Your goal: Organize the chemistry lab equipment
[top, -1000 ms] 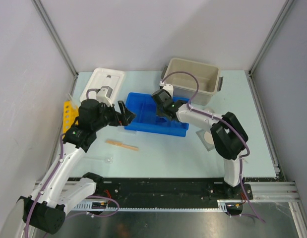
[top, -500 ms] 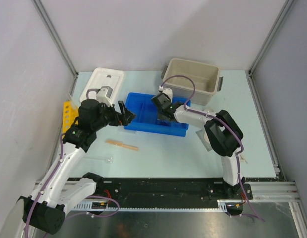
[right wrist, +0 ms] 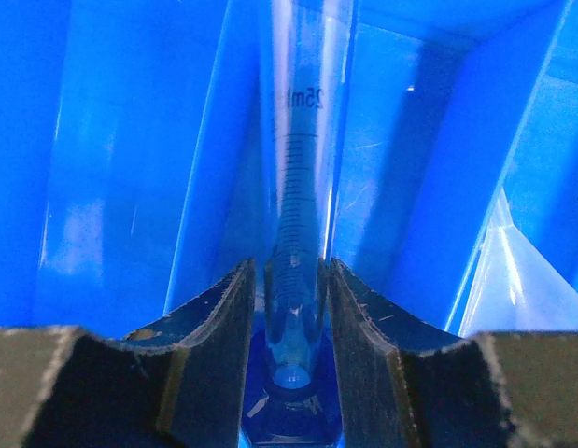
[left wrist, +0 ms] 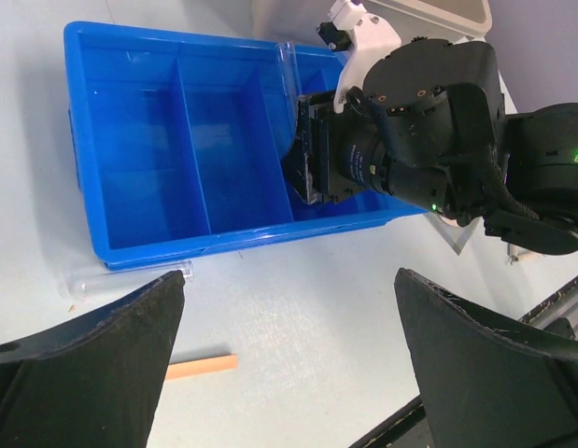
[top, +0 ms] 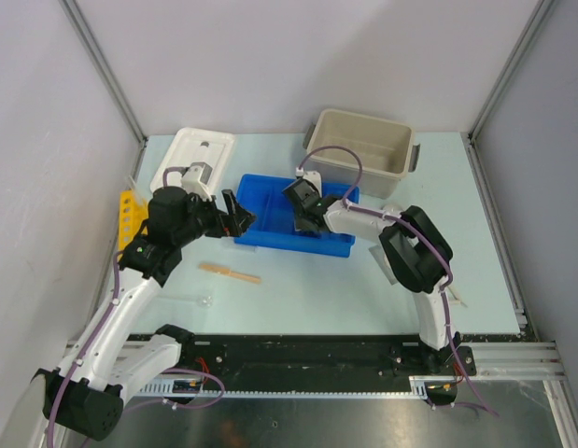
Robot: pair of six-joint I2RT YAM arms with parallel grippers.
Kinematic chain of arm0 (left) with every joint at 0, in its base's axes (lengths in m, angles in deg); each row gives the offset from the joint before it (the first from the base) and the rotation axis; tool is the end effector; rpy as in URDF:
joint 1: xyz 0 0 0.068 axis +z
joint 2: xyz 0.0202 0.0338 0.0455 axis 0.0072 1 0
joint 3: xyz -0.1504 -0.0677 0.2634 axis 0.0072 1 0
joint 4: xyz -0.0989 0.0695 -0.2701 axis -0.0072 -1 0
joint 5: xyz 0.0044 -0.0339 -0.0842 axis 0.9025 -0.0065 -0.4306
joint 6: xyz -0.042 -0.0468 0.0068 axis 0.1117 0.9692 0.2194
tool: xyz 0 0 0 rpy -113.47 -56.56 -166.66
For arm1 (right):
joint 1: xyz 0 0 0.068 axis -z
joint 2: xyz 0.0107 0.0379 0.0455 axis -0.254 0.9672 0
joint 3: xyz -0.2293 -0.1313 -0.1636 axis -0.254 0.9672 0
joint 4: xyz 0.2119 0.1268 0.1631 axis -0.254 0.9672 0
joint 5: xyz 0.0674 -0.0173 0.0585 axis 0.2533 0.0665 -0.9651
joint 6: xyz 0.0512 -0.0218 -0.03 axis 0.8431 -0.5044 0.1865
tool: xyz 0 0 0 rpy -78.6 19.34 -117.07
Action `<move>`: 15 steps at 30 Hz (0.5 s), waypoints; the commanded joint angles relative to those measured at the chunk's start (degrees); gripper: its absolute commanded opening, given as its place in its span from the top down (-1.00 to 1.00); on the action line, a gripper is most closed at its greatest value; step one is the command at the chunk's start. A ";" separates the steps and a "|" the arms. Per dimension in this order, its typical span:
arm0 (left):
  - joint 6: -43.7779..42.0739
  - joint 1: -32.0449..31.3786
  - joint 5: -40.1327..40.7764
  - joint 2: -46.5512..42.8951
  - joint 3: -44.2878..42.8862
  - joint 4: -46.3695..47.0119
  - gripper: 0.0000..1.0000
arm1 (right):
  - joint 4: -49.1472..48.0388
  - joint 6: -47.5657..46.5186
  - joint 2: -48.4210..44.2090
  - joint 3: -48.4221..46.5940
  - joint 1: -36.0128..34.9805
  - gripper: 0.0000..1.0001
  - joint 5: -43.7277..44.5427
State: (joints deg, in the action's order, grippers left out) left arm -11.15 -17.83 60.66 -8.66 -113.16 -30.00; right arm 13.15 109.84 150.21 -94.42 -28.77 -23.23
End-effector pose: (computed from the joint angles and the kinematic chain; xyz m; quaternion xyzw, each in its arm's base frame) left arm 0.2094 -0.0824 0.3607 0.0494 0.8315 -0.2886 0.4721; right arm 0.3740 0.3306 0.1817 -0.0626 0.9336 0.0379 0.3507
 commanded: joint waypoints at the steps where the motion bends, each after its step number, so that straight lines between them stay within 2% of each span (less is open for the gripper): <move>1: -0.06 -0.12 -0.75 -0.18 -0.55 1.25 -0.99 | 0.16 -2.23 -2.93 -0.15 -0.63 0.18 1.32; 9: -0.07 -0.06 -0.52 -0.15 -0.47 1.25 -0.99 | 1.11 -3.69 -5.01 -0.15 -0.98 0.37 1.60; 15: -0.01 -0.07 -0.62 -0.11 -0.48 1.27 -0.99 | 3.21 -4.44 -4.24 -0.15 -0.48 0.38 0.37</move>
State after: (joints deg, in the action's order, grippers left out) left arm -11.17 -17.83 60.68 -8.64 -113.16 -30.00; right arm 14.75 106.30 147.83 -94.42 -29.43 -23.01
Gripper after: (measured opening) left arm 0.994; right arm 0.316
